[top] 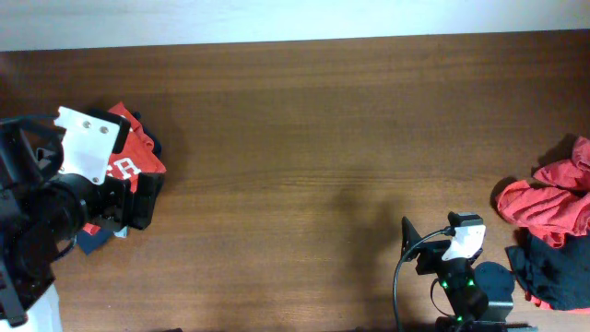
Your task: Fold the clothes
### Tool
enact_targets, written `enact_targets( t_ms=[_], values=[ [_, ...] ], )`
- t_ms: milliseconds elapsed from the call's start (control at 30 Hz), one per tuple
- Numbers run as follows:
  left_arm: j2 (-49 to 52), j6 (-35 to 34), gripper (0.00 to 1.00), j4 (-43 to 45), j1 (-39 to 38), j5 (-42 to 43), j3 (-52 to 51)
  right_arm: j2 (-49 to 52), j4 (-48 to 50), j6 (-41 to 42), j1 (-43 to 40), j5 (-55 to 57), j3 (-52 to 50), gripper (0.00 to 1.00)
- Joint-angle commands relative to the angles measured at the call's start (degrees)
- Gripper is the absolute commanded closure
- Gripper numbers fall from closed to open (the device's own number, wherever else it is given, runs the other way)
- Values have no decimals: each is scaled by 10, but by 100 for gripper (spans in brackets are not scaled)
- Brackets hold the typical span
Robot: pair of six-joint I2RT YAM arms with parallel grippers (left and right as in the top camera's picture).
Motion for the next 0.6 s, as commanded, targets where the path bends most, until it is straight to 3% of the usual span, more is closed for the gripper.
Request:
enact_targets(
  t_ms=[0, 267, 400, 567],
  values=[
    [-13, -8, 1, 1, -3, 1, -1, -5, -6, 4, -4, -7, -2, 1],
    [-50, 3, 1, -24, -45, -19, -1, -5, -6, 4, -4, -7, -2, 1],
    [-104, 1, 0, 111, -71, -18, -70, -5, -6, 4, -4, -7, -2, 1],
    [-225, -2, 1, 349, -76, 6, -315, -5, -6, 4, -4, -7, -2, 1]
  ],
)
